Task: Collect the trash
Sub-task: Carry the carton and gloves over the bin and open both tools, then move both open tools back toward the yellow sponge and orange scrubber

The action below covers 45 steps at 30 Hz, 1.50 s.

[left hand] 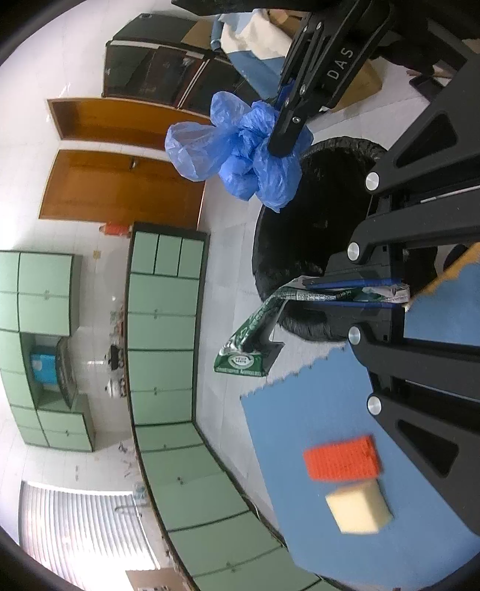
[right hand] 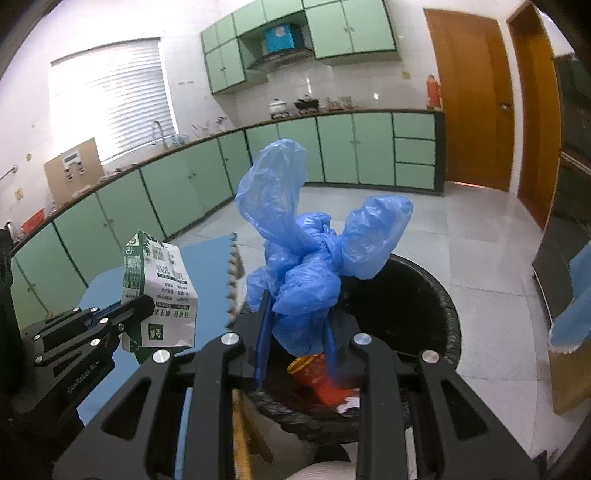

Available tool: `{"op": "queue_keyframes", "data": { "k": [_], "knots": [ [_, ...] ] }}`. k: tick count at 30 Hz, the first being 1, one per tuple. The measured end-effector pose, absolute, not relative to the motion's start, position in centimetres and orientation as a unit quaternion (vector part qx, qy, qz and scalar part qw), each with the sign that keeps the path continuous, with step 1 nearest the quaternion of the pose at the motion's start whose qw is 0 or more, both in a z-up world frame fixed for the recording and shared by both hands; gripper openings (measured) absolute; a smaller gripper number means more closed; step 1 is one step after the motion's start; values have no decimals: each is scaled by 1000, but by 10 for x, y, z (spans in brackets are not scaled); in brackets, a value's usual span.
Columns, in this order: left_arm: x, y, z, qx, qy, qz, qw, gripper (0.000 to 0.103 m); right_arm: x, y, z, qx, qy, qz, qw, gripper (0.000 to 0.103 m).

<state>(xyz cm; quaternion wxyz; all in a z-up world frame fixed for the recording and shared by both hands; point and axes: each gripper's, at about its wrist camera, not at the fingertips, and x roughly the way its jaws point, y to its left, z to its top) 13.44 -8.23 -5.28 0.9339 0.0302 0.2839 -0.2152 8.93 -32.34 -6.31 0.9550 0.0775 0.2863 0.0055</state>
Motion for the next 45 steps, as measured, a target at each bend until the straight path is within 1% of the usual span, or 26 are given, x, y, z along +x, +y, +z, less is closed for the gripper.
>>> {"op": "queue_keyframes", "data": {
  "k": [14,17,18,19,20,21,23,25,26,28,30,31,34,35,36,45],
  "knots": [
    [189,-153,-107,48,322,-241,914,6,132,-379,-132,86,341,-35,935,23],
    [198,-163,-118,49,334,-245,909,6,141,-386,-144,88,354,-39,930,26],
    [201,-165,-121,48,339,-249,906,6,144,-388,-149,86,360,-43,928,28],
    [206,-168,-124,47,347,-251,903,6,146,-389,-152,84,366,-46,926,35],
    [208,-170,-126,45,351,-251,901,9,148,-391,-156,82,371,-50,923,41],
    [212,-172,-127,42,357,-254,898,19,149,-391,-157,81,372,-53,923,46],
    [213,-171,-125,36,359,-251,898,26,148,-392,-159,80,374,-59,922,52],
    [213,-167,-122,33,353,-248,901,29,145,-392,-159,81,373,-69,922,66],
    [212,-163,-120,33,350,-245,903,30,144,-392,-158,81,369,-72,923,70],
    [214,-154,-115,31,344,-236,908,36,141,-390,-155,79,360,-77,927,85],
    [213,-141,-109,22,340,-227,913,43,135,-385,-150,73,352,-76,930,88],
    [211,-132,-106,19,335,-220,916,44,134,-384,-149,72,351,-72,931,90],
    [207,-105,-96,13,327,-200,923,54,128,-373,-139,79,347,-59,933,93],
    [205,-96,-94,11,326,-192,926,60,126,-366,-135,81,345,-52,934,94],
    [203,-87,-92,9,325,-185,927,62,125,-361,-131,81,344,-47,934,94],
    [169,5,-86,-4,320,-109,941,65,120,-291,-112,75,335,10,939,95]
  ]
}}
